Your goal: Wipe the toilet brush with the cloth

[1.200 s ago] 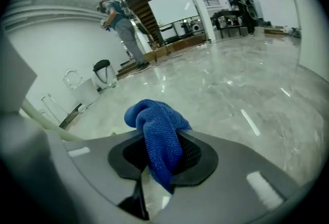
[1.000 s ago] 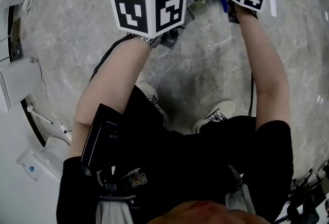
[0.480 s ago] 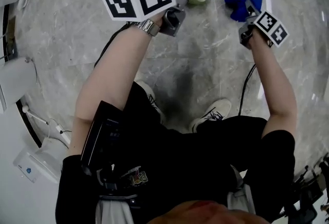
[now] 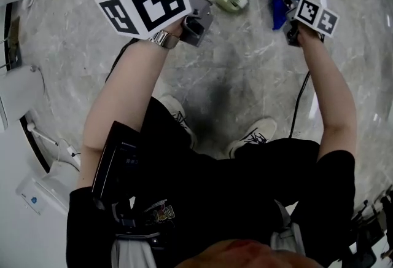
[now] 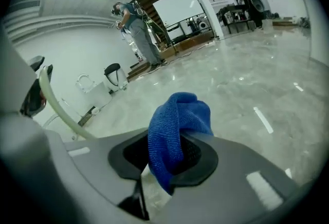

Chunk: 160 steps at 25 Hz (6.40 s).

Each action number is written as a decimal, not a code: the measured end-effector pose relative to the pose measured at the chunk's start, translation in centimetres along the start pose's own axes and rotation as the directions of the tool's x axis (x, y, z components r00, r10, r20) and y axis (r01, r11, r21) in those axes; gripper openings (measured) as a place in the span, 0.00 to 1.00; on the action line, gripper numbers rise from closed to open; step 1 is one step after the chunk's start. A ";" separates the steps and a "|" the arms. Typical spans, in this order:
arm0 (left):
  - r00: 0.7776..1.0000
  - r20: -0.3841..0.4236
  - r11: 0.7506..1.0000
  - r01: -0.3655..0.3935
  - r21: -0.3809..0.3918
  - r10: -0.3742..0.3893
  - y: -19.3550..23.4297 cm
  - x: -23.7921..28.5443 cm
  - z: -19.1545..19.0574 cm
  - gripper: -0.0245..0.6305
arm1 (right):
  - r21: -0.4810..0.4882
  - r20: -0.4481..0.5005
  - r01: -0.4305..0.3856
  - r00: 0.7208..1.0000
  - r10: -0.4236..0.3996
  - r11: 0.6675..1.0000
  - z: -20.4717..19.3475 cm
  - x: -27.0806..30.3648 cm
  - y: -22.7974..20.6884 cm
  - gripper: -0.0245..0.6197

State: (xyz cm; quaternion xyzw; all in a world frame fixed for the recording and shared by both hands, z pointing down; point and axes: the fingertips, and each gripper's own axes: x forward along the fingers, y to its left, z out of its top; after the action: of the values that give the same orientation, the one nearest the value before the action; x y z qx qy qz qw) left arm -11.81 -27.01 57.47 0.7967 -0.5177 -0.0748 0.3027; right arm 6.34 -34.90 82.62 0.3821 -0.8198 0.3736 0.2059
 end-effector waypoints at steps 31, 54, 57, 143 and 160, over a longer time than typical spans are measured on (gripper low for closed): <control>0.999 0.009 0.999 0.036 -0.039 -0.035 1.1 -0.4 0.2 0.25 | -0.009 -0.466 -0.507 0.765 0.446 0.862 -17.4 0.5 20.3 0.20; 0.825 -0.550 0.949 -0.264 -0.169 0.132 18.2 3.0 -25.0 0.14 | -0.045 -0.193 -0.167 0.969 0.155 0.985 -3.1 3.7 4.5 0.20; 0.828 -0.554 0.966 -0.208 -0.155 0.089 18.2 3.7 -24.8 0.16 | -0.177 -0.177 -0.207 0.968 0.175 0.962 -0.6 7.1 7.7 0.20; 0.858 -0.425 0.955 -0.225 0.195 0.289 20.3 2.5 -17.4 0.20 | -0.394 -0.096 0.108 0.983 -0.158 0.913 -7.7 -5.5 -2.9 0.21; 0.848 -0.351 0.917 -0.362 0.166 0.398 3.5 -18.5 -5.5 0.10 | -0.196 -0.134 0.018 0.990 -0.045 0.981 -2.5 -20.4 14.6 0.04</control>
State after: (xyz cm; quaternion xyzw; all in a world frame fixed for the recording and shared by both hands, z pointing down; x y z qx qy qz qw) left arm -20.55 -9.68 60.33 0.6909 -0.6001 0.1657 0.3675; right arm 7.77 -17.05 64.89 0.3464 -0.8299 0.3142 0.3043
